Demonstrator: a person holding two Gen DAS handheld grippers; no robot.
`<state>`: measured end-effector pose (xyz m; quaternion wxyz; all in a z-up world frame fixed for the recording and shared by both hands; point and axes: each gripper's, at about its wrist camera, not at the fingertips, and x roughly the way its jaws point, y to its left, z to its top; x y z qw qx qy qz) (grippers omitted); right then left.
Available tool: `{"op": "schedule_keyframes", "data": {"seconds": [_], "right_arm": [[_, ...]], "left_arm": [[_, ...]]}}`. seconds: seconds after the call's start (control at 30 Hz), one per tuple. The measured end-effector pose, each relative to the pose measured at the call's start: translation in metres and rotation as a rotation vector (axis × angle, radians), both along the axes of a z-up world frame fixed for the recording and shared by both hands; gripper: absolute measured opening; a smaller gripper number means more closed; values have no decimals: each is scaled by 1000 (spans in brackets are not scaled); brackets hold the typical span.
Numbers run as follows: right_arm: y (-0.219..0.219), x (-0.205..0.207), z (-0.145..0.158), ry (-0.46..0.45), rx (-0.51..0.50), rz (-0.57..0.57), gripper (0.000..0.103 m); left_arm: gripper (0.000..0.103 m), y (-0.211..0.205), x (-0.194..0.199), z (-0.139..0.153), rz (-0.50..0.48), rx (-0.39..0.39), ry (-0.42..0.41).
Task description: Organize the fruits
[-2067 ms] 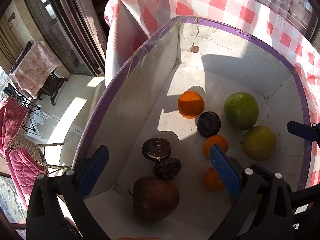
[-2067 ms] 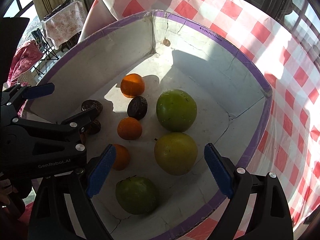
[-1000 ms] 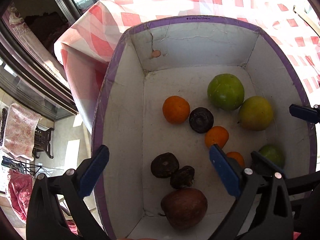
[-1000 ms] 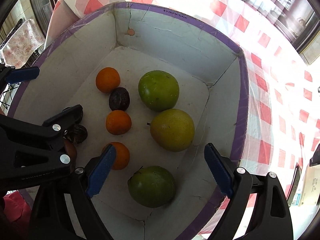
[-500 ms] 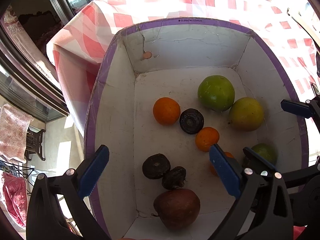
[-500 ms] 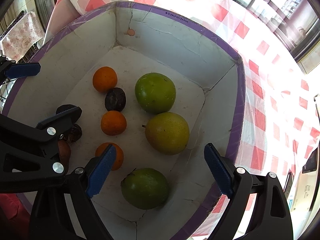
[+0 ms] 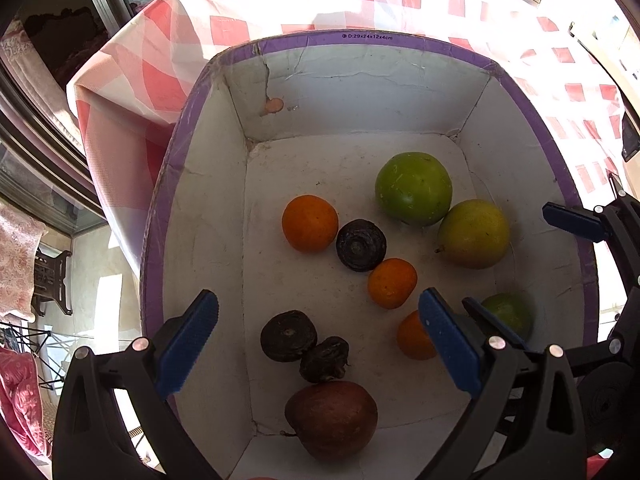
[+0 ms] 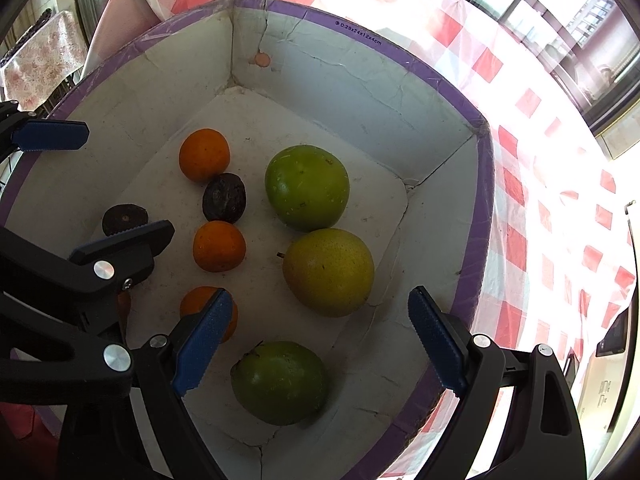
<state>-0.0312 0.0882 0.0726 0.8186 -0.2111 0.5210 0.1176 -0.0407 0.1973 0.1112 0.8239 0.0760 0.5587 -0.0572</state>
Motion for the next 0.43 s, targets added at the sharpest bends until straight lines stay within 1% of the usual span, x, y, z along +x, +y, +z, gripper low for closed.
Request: {"op": "schedule_keyframes", "data": {"seconds": [0.1, 0.2, 0.3, 0.37, 0.43], "right_arm": [[1, 1, 0, 1, -2, -1, 86], [-1, 2, 1, 3, 5, -7, 86], [-1, 3, 2, 4, 17, -4, 86], [1, 2, 3, 4, 31, 5, 86], [3, 2, 4, -1, 40, 23, 86]], "left_arm": [[100, 8, 1, 4, 51, -2, -51], [100, 10, 3, 5, 46, -1, -55], [100, 10, 5, 4, 30, 6, -30], [100, 10, 5, 6, 34, 33, -44], [100, 9, 2, 12, 50, 87, -99]]}}
